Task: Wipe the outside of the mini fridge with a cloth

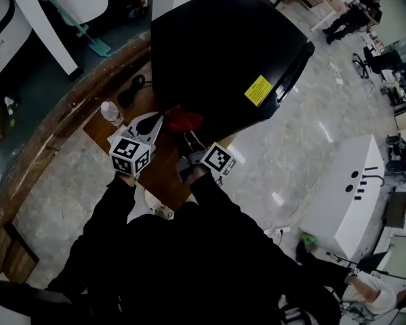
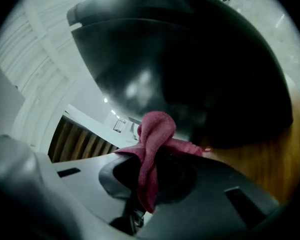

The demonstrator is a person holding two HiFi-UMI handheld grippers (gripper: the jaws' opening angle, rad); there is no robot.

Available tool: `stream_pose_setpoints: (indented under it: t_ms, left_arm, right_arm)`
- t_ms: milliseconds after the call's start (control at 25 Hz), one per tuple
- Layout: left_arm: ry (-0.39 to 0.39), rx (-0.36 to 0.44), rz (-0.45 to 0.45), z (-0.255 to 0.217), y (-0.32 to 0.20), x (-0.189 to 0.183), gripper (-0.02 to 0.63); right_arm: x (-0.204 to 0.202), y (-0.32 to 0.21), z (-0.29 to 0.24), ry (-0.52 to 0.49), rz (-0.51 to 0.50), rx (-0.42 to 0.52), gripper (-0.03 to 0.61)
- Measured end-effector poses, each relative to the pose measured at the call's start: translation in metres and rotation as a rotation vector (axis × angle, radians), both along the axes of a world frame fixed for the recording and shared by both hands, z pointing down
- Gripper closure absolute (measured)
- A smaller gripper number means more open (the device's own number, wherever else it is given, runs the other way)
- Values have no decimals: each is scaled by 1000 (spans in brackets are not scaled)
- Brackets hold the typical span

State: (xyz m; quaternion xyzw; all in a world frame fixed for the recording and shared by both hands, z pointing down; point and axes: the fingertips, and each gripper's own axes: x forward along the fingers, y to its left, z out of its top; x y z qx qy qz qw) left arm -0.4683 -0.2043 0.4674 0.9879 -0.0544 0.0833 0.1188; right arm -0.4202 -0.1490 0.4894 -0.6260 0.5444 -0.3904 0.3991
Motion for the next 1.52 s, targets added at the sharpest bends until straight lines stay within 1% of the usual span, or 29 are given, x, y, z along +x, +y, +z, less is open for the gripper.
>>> stream_pose_setpoints:
  t_ms: [80, 200, 320, 360, 480, 600, 720, 840, 960, 1000, 1120, 1240, 1360, 1520]
  left_arm:
    - [37, 36, -5, -30, -13, -8, 609]
    - [80, 122, -11, -72, -29, -19, 609]
    - [105, 196, -26, -104, -41, -29, 609]
    - [113, 211, -33, -113, -46, -32, 609]
    - [147, 239, -57, -138, -64, -40, 609]
    - [173, 261, -78, -157, -81, -44, 609]
    - [182, 270, -93, -164, -96, -44, 609]
    - [180, 265, -97, -161, -107, -37, 609]
    - [177, 261, -82, -158, -113, -26, 609]
    - [176, 262, -76, -156, -115, -21, 609]
    - [170, 256, -65, -146, -118, -10, 609]
    - [146, 240, -58, -126, -122, 1, 609]
    - [93, 222, -63, -90, -126, 14, 609]
    - [-7, 181, -47, -26, -125, 32, 609]
  right_arm:
    - [-5, -15, -37, 27, -8, 61, 525]
    - [-9, -31, -75, 41, 1, 90, 525]
    - [-15, -52, -109, 63, -7, 152, 525]
    - [-17, -60, -119, 59, -9, 173, 525]
    - [-22, -84, -144, 65, -7, 195, 525]
    - [-23, -104, -162, 13, 8, 237, 525]
    - [-15, -121, -165, -57, 43, 258, 525]
    - [5, -128, -158, -121, 115, 263, 525]
    - [33, -130, -146, -182, 209, 265, 525]
    - [40, -131, -141, -199, 225, 267, 525]
    - [47, -135, -128, -218, 232, 269, 525]
    - [48, -140, -100, -252, 236, 230, 526]
    - [49, -144, -61, -270, 232, 176, 526]
    - [53, -143, -7, -290, 233, 98, 526]
